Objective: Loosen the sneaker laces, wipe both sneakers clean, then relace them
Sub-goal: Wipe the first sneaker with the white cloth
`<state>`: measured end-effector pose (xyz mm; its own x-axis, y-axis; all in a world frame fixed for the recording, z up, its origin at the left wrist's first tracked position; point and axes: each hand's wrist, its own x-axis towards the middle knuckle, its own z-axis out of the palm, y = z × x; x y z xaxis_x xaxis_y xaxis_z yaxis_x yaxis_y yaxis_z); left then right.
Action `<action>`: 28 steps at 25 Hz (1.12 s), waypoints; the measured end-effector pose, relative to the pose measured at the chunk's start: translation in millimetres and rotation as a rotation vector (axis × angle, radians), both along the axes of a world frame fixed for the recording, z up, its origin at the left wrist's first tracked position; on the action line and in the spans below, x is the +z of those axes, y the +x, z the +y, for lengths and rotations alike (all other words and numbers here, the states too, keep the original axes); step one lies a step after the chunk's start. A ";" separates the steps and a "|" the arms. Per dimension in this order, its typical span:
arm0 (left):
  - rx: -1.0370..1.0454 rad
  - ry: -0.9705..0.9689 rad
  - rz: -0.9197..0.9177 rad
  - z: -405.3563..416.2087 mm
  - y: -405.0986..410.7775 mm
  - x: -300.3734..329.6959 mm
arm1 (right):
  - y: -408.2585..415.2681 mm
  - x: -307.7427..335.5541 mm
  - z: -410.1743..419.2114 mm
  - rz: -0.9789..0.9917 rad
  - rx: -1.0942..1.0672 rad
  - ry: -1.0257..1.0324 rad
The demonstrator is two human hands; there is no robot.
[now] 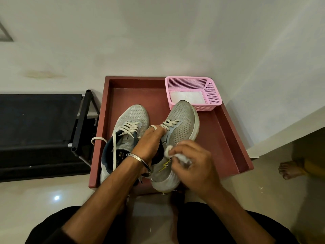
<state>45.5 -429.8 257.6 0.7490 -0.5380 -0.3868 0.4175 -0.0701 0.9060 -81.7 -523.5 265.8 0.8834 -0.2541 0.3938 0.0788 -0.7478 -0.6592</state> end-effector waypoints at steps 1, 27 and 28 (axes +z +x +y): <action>0.005 -0.008 -0.006 -0.3 0.9 -0.5 | -0.1 -0.3 -1.9 -0.010 0.042 -0.015; -0.158 0.228 -0.591 2.4 -18.8 15.0 | 13.3 -13.1 -60.7 -0.046 -0.513 -0.053; -0.156 0.267 -0.667 2.9 -20.9 18.4 | 13.7 -12.4 -64.2 -0.048 -0.548 -0.034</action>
